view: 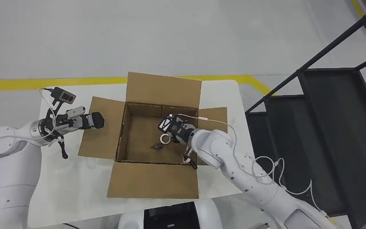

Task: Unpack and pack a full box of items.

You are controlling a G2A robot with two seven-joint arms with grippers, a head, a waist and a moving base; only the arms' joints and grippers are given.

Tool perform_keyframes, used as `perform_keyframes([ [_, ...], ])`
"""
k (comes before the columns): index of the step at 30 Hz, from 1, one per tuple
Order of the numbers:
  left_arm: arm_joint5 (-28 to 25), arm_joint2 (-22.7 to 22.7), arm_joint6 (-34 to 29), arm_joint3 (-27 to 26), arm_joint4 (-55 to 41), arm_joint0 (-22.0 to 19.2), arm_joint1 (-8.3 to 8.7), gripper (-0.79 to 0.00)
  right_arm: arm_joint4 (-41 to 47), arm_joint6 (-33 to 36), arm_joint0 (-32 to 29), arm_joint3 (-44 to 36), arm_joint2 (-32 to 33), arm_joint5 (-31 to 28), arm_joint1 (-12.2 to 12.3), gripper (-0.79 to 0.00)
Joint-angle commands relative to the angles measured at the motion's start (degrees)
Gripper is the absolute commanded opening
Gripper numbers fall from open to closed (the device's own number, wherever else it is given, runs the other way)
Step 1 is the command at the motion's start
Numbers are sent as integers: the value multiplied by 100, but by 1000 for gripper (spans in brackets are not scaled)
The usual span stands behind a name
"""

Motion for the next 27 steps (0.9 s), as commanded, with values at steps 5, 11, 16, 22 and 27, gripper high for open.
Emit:
perform_keyframes([
  [5, 0, 0, 0, 0, 0, 0, 0, 0, 19, 56, 215, 428, -173, -14, -97, -785],
  [11, 0, 0, 0, 0, 0, 0, 0, 0, 33, 95, 461, 936, -311, 47, -207, -785],
  [16, 0, 0, 0, 0, 0, 0, 0, 0, 146, 78, 652, 1336, -414, 84, -309, -785],
  [22, 0, 0, 0, 0, 0, 0, 0, 0, 228, 43, 791, 1652, -524, 110, -415, -785],
  [27, 0, 0, 0, 0, 0, 0, 0, 0, 246, 39, 851, 1799, -536, 130, -470, -785],
])
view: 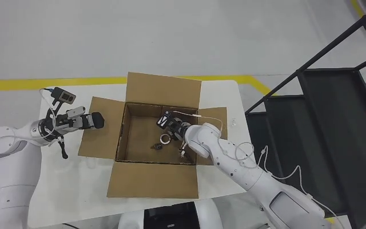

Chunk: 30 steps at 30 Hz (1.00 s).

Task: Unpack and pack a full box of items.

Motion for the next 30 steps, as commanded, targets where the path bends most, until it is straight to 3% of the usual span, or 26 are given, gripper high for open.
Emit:
perform_keyframes([
  [1, 0, 0, 0, 0, 0, 0, 0, 0, 2, 3, 9, 36, 13, 12, -12, -751],
  [3, 0, 0, 0, 0, 0, 0, 0, 0, 4, 17, 5, 33, 41, 17, -20, -416],
  [4, 0, 0, 0, 0, 0, 0, 0, 0, 10, 18, -6, 4, 64, 20, -21, -108],
  [5, 0, 0, 0, 0, 0, 0, 0, 0, 8, 24, -25, -37, 91, 23, -18, 0],
  [19, 0, 0, 0, 0, 0, 0, 0, 0, 27, 237, -876, -1788, 919, -552, 243, 0],
  [30, 0, 0, 0, 0, 0, 0, 0, 0, 2185, 324, -1905, -3490, 2244, -1993, 529, 0],
])
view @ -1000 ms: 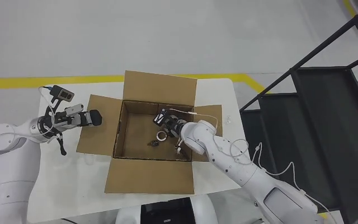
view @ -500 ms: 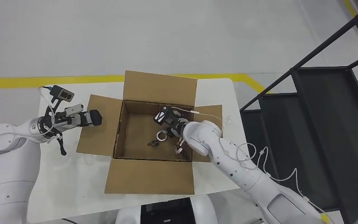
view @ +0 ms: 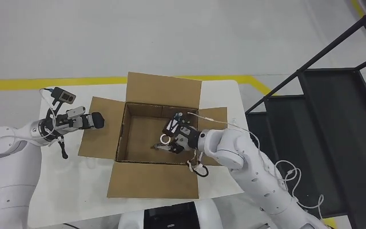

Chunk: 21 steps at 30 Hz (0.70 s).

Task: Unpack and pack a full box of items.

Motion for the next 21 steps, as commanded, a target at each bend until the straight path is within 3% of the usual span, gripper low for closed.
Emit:
perform_keyframes([
  [1, 0, 0, 0, 0, 0, 0, 0, 0, 542, 32, -189, -216, 333, -211, 54, 0],
  [6, 0, 0, 0, 0, 0, 0, 0, 0, 2074, 380, -663, -528, 1303, -535, 210, 0],
  [11, 54, -31, 264, -107, 67, 53, 8, 0, 3411, 1025, -1034, -617, 2325, -405, 364, 0],
  [21, 54, -697, 747, 252, 598, -72, 198, 0, 4545, 1162, -1750, -209, 3959, -339, 548, 0],
])
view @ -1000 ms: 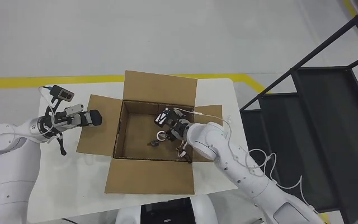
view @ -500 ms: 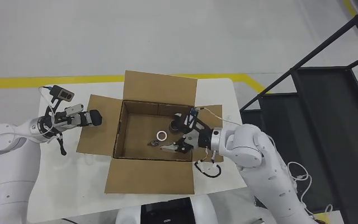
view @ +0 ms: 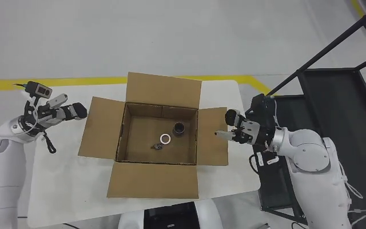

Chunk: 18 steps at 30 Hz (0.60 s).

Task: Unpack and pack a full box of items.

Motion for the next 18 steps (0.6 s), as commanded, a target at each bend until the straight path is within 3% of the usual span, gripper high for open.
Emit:
perform_keyframes([
  [1, -10, -47, 86, 176, 163, -63, 28, 0, 17, -28, -90, 181, 174, 64, 19, 0],
  [8, -200, 215, 570, 1148, 750, -459, 31, 0, -277, -190, -175, 923, 209, 252, 70, 0],
  [15, -206, 1096, 870, 2030, 738, -894, -216, 0, -480, -179, -144, 1334, -107, 285, 106, 0],
  [18, -257, 1392, 664, 2212, 475, -1047, -336, 0, -458, -136, -136, 1297, -257, 201, 121, 0],
])
